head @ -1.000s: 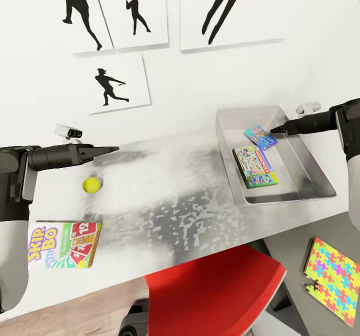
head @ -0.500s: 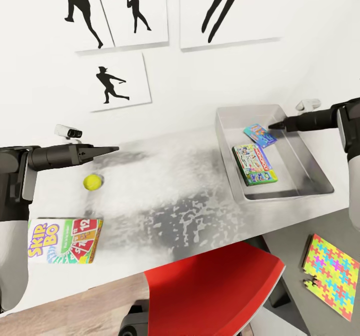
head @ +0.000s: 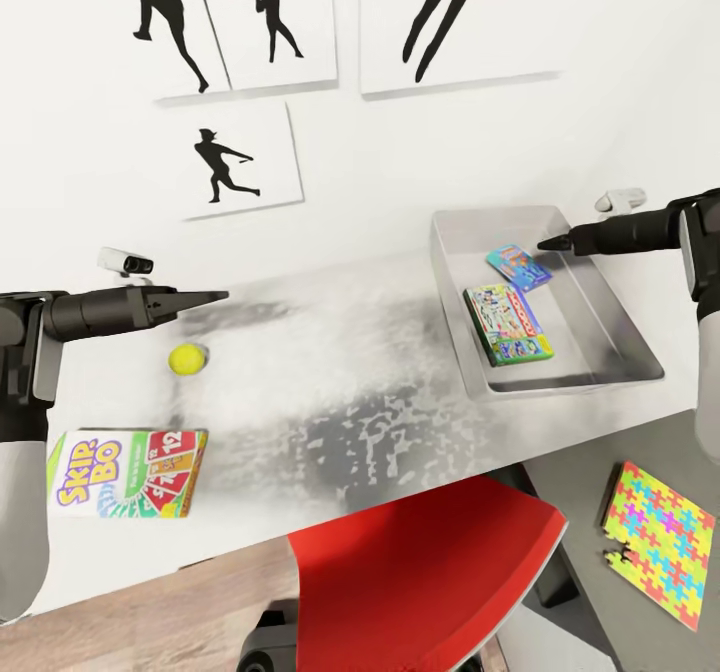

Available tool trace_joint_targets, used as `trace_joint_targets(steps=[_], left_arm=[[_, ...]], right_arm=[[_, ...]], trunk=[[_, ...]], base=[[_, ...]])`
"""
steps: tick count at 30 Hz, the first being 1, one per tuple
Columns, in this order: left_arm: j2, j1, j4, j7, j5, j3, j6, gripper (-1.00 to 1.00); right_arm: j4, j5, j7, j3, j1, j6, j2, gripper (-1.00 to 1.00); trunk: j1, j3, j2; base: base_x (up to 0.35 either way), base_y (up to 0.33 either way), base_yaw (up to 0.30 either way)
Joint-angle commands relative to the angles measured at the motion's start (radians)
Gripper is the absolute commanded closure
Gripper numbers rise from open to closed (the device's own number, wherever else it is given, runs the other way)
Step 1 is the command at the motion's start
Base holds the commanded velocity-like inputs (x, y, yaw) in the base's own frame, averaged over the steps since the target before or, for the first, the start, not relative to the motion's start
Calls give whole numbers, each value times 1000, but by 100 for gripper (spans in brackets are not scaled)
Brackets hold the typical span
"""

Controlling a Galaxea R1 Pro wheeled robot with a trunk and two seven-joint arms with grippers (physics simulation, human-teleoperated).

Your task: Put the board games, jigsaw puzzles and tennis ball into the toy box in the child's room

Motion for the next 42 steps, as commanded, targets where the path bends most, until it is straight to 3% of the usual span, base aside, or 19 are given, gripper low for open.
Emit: trace_joint_targets(steps=[1, 16, 35, 42], left_arm=[[2, -1, 0, -4, -1, 1, 11, -100], [8, -1, 1, -4, -1, 11, 11, -100], [18, -1, 6, -4, -1, 23, 11, -100], [22, -1, 6, -4, -1, 26, 11, -100]], right_arm=[[-1, 10, 10, -3, -1, 8, 0, -100], [-11, 6, 12, -3, 4, 31, 0, -100], [-158, 3, 25, 0, 47, 108, 4, -100], [-181, -21, 25, -1, 49, 114, 11, -100]], trunk=[[0, -1, -2], [0, -1, -2], [0, -1, -2], [0, -1, -2]], base=[[-46, 0, 0], [-83, 0, 0], [-45, 0, 0], [-45, 0, 0]])
